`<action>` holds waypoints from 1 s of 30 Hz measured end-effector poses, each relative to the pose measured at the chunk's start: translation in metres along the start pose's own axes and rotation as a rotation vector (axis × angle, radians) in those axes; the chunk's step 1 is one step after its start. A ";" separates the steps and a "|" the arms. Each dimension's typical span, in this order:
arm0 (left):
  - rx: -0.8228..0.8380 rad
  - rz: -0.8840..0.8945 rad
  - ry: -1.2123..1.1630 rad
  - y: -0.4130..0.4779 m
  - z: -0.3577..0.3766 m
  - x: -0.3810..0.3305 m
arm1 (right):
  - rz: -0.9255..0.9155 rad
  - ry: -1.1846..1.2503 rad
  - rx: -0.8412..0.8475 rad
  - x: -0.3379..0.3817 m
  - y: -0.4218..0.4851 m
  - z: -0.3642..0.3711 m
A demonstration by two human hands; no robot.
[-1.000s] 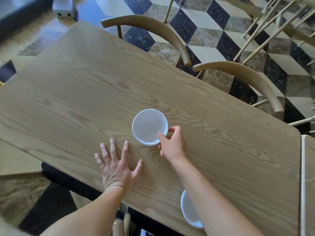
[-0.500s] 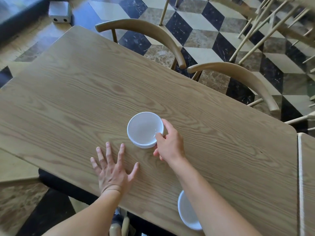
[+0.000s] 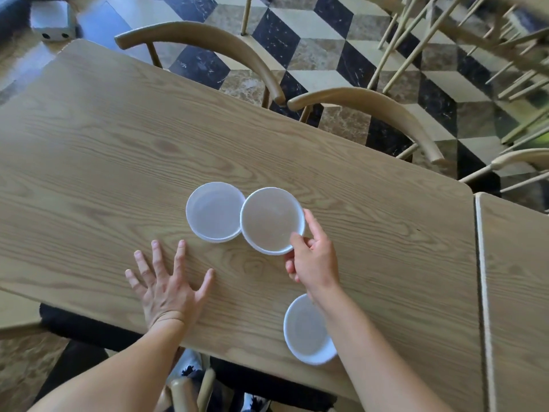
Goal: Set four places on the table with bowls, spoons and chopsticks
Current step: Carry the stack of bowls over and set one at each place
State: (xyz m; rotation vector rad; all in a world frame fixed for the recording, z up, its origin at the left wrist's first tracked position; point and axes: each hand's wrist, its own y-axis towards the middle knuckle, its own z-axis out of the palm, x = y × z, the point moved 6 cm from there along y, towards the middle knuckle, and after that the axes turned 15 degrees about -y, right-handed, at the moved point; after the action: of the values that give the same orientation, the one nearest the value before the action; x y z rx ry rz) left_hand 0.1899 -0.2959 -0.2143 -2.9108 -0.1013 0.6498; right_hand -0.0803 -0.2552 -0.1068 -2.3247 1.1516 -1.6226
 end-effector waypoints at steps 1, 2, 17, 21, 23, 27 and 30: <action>0.003 0.000 0.003 0.000 -0.001 0.000 | 0.038 0.026 -0.022 -0.012 -0.003 -0.010; 0.005 0.001 0.004 -0.001 -0.001 -0.001 | 0.073 0.046 -0.045 -0.023 -0.006 -0.021; 0.017 -0.011 -0.014 -0.004 -0.007 -0.008 | 0.258 0.147 -0.188 -0.104 -0.021 -0.080; 0.026 -0.018 -0.003 -0.003 -0.007 -0.008 | 0.284 0.188 -0.187 -0.108 -0.013 -0.080; 0.029 -0.023 0.003 -0.003 -0.007 -0.008 | 0.299 0.211 -0.188 -0.107 -0.006 -0.081; 0.039 -0.025 0.009 -0.003 -0.005 -0.008 | 0.320 0.240 -0.181 -0.098 0.017 -0.081; 0.032 -0.028 0.018 -0.003 -0.004 -0.006 | 0.334 0.257 -0.180 -0.090 0.041 -0.083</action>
State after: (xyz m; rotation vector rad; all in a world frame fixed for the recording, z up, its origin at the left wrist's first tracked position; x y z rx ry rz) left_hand 0.1860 -0.2940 -0.2075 -2.8787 -0.1284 0.6154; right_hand -0.1850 -0.2018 -0.1592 -1.9123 1.6972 -1.7848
